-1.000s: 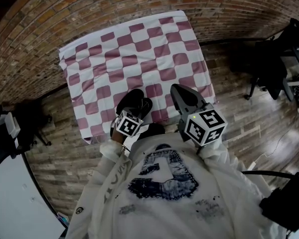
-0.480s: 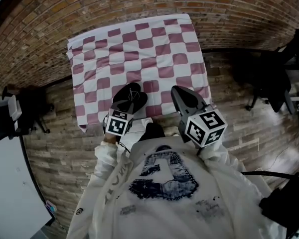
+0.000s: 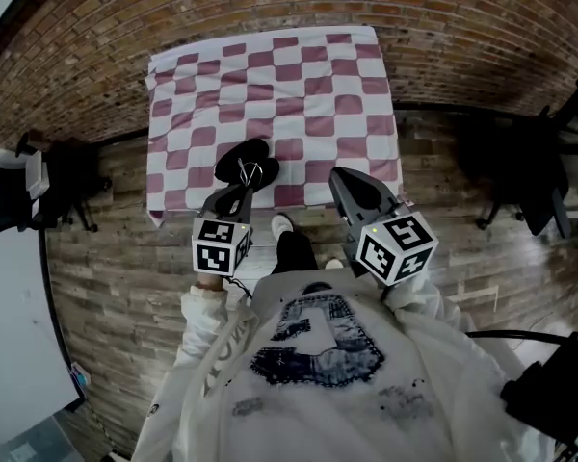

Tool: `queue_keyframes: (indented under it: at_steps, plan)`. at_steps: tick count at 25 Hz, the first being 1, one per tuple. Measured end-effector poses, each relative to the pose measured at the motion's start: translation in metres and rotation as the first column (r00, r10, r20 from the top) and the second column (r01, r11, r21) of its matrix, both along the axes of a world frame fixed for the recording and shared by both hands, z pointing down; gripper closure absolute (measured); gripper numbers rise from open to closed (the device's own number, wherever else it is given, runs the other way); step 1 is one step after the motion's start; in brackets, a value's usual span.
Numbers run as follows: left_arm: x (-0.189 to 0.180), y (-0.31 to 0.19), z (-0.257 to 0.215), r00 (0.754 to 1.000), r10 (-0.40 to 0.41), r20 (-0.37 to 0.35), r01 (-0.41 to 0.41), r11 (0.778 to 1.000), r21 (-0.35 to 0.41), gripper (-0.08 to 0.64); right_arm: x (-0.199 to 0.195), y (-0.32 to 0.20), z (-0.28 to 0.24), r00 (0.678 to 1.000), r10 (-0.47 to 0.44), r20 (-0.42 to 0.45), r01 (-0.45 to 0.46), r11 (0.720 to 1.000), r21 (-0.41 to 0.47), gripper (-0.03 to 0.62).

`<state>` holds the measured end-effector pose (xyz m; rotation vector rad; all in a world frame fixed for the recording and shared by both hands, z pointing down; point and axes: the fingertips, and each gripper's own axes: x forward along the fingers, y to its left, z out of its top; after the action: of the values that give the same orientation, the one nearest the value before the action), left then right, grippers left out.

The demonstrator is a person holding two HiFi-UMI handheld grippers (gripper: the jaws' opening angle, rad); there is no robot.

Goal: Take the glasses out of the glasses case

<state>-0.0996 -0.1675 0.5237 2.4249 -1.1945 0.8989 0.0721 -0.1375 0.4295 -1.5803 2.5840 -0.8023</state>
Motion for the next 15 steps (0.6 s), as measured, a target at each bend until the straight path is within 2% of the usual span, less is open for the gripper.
queue_keyframes:
  at_steps: [3,6,9,15]
  plan:
    - [0.007,0.021,-0.019,0.999,-0.036,-0.034,0.037,0.999,0.024,0.525,0.001,0.012,-0.004,1.000,-0.024,-0.002,0.024,1.000,0.017,0.579]
    - [0.008,0.032,-0.036,0.995,-0.075,-0.058,0.080,0.993,0.086,0.525,0.000,0.021,-0.011,0.999,-0.049,-0.006,0.049,0.998,0.035,0.580]
    - [0.007,0.043,-0.052,0.990,-0.111,-0.085,0.122,0.983,0.139,0.525,-0.001,0.027,-0.017,0.997,-0.072,-0.005,0.072,0.996,0.051,0.580]
    - [0.004,0.072,-0.088,0.968,-0.191,-0.160,0.221,0.955,0.197,0.525,-0.007,0.040,-0.028,0.993,-0.117,-0.016,0.118,0.990,0.083,0.580]
